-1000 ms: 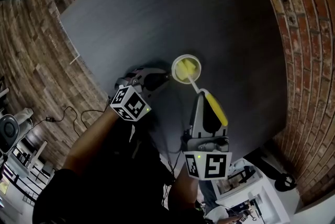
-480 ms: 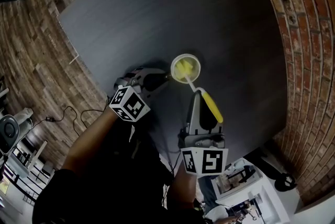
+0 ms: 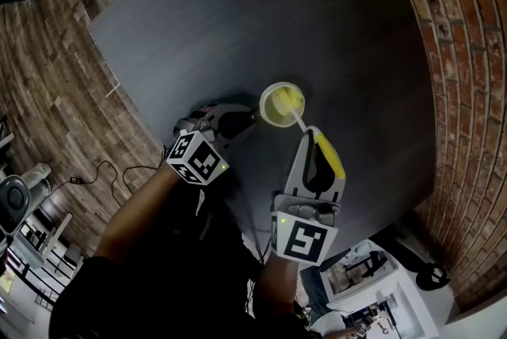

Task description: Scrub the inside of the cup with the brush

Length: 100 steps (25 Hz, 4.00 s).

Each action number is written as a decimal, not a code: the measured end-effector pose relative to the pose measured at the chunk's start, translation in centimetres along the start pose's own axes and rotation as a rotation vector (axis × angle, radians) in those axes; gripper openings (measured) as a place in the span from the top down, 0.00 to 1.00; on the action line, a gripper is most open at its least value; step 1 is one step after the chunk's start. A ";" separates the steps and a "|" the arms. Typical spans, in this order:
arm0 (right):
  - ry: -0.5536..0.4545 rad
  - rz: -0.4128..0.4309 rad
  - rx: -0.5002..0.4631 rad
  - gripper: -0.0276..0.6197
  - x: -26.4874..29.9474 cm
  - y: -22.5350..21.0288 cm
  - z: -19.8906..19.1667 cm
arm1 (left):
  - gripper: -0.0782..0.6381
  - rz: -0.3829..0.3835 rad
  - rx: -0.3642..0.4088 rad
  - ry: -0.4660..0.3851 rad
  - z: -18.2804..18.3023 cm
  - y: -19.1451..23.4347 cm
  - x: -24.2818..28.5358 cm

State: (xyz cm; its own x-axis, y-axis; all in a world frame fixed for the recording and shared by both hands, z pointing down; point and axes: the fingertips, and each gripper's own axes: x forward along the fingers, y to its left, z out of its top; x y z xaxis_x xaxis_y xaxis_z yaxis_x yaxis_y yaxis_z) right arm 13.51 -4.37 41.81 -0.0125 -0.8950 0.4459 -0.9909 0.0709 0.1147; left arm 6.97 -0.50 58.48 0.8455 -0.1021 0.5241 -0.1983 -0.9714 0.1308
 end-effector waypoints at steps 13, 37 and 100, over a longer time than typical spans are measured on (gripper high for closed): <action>0.040 0.220 0.145 0.88 -0.5 1.7 -0.3 | 0.79 -0.002 -0.009 -0.005 0.1 0.0 0.1; 0.145 0.080 0.047 0.88 -1.4 -1.5 -1.6 | 0.79 -0.001 -0.005 -0.005 0.1 0.2 0.0; 0.036 0.036 -0.020 0.88 1.1 0.3 -1.8 | 0.79 -0.006 -0.013 -0.021 0.4 0.2 0.3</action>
State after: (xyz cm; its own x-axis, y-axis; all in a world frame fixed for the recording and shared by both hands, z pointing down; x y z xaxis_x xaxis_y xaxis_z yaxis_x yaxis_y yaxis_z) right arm 13.40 -4.57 43.99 -0.0430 -0.8752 0.4818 -0.9870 0.1120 0.1154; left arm 7.41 -0.83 58.36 0.8569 -0.1006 0.5056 -0.1993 -0.9692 0.1449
